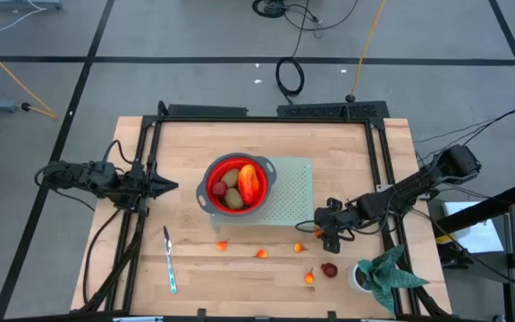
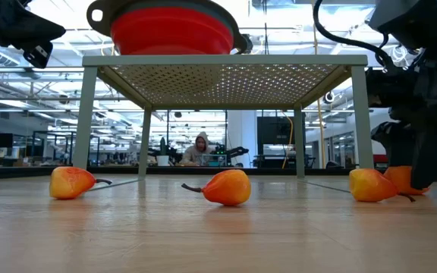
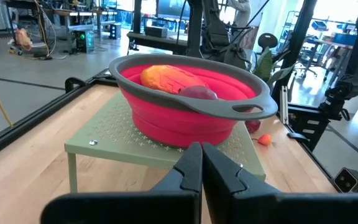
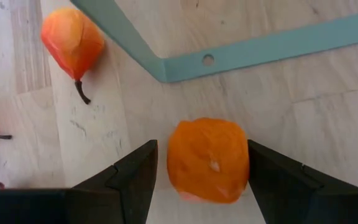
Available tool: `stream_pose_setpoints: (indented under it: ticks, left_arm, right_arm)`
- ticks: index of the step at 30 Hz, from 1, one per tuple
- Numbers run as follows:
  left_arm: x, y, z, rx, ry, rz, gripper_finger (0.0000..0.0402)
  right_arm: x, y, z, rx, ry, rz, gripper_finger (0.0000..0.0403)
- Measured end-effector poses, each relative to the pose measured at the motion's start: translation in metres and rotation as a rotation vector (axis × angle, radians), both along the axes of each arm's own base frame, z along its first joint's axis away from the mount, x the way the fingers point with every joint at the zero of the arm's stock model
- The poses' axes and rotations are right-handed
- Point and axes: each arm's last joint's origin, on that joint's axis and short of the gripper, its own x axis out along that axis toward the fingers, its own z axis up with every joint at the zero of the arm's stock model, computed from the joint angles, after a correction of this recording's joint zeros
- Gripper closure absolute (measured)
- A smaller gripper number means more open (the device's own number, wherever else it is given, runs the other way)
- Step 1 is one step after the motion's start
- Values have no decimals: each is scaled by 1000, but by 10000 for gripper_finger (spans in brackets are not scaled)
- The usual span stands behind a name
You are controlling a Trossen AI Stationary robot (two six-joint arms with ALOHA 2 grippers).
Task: Pick & Place Fruit
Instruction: Put the orange fruit into the strainer
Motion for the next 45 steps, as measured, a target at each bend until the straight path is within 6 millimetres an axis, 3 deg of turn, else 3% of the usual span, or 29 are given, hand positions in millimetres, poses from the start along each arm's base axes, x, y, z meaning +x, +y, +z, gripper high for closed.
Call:
stream_pose_setpoints:
  ticks: [7, 17, 25, 34, 45]
  left_arm:
    - [0, 0, 0, -1, 0, 0, 386]
    - [0, 0, 0, -3, 0, 0, 397]
    - [0, 0, 0, -3, 0, 0, 390]
    - [0, 0, 0, 0, 0, -1, 387]
    - [0, 0, 0, 0, 1, -1, 400]
  right_arm:
    - [0, 0, 0, 10, 0, -11, 187]
    - [0, 1, 2, 67, 7, -76, 281]
    - [-15, -3, 16, 137, 56, -123, 277]
    - [-36, -8, 49, 287, 4, -67, 280]
    - [-47, -13, 108, 531, -440, -47, 279]
